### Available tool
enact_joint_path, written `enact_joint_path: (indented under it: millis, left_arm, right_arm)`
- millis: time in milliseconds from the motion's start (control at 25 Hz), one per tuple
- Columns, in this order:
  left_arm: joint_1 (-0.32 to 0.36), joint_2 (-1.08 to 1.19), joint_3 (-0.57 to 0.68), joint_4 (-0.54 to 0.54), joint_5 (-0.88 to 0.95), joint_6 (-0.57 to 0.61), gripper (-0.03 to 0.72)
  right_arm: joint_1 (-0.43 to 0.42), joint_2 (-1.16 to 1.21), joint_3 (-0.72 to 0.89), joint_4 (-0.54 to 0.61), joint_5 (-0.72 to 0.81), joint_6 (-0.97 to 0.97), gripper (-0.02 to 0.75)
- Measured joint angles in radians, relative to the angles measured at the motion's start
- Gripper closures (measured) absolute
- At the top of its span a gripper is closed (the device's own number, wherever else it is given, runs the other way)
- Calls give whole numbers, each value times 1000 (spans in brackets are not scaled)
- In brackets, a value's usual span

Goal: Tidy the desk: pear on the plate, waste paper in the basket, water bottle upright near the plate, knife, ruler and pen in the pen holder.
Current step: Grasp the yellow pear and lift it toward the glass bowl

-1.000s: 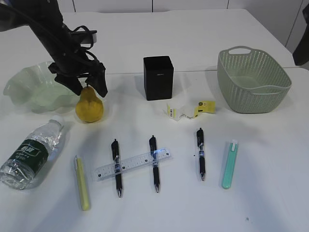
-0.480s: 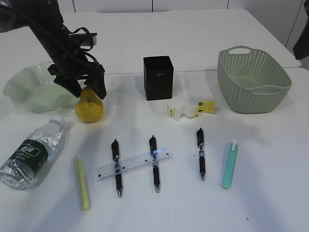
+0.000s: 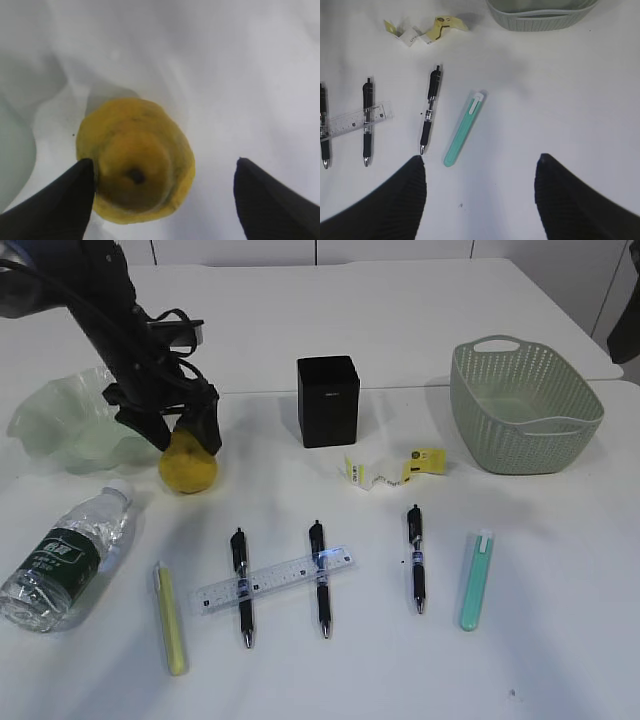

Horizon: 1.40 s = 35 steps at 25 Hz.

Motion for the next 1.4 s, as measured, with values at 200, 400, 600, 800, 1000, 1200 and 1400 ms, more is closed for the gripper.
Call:
enact_joint_path:
  millis: [200, 400, 600, 800, 1000, 1200, 1400]
  left_arm:
    - [0, 12, 0, 0, -8, 0, 73]
    - [0, 12, 0, 0, -30, 0, 85]
    - [0, 12, 0, 0, -30, 0, 95]
    - [0, 12, 0, 2, -30, 0, 110]
    - [0, 12, 0, 7, -35, 0, 167]
    - [0, 12, 0, 21, -37, 0, 216]
    - [0, 12, 0, 52, -31, 0, 283]
  right_arm:
    - [0, 0, -2, 0, 2, 0, 206]
    - [0, 0, -2, 0, 2, 0, 206]
    - [0, 0, -2, 2, 2, 0, 206]
    - [0, 0, -2, 2, 2, 0, 206]
    - [0, 0, -2, 12, 2, 0, 206]
    - [0, 0, -2, 16, 2, 0, 206]
    - [0, 0, -2, 16, 2, 0, 206]
